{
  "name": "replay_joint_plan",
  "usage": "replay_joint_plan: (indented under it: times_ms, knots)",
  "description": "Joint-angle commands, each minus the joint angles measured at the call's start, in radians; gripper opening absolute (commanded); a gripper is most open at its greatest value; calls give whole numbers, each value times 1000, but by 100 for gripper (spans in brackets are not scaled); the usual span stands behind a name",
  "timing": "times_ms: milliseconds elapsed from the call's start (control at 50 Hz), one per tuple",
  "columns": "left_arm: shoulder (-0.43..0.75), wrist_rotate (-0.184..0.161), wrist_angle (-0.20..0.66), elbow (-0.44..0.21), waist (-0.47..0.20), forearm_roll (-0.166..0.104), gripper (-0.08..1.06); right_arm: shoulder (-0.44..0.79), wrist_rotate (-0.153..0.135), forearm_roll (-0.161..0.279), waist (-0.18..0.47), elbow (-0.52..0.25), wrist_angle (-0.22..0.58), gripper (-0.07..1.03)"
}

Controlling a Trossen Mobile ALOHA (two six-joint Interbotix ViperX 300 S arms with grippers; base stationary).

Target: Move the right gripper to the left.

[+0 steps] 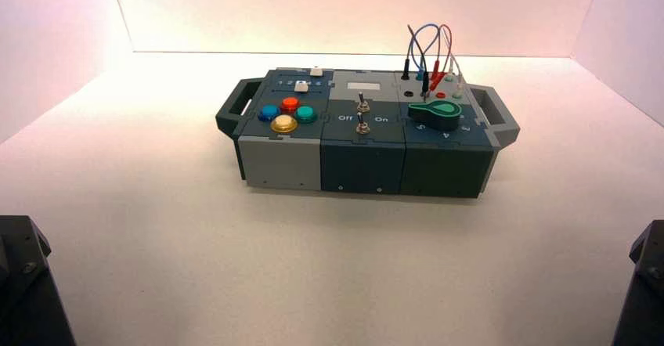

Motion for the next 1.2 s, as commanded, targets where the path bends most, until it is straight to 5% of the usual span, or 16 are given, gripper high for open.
replay_joint_plan:
  times_ms: [20, 280, 480, 620, 840, 1200]
  knots:
    - [5, 2, -6, -23, 6, -2, -3, 17, 5, 3, -5, -20, -11, -2]
    - [6, 2, -6, -23, 6, -2, -3, 21, 5, 5, -3, -21, -11, -2]
    - [49, 2, -6, -26, 6, -2, -3, 115, 0, 55, 17, -48, -41, -2]
    - [84, 2, -6, -34, 5, -3, -3, 331, -11, 83, 187, -137, -74, -2]
    - [86, 2, -3, -34, 3, -3, -3, 704, -2, 81, 565, -428, -107, -2]
    - [60, 3, 14, -29, 3, -3, -3, 1177, -15, 74, 808, -985, 101, -2]
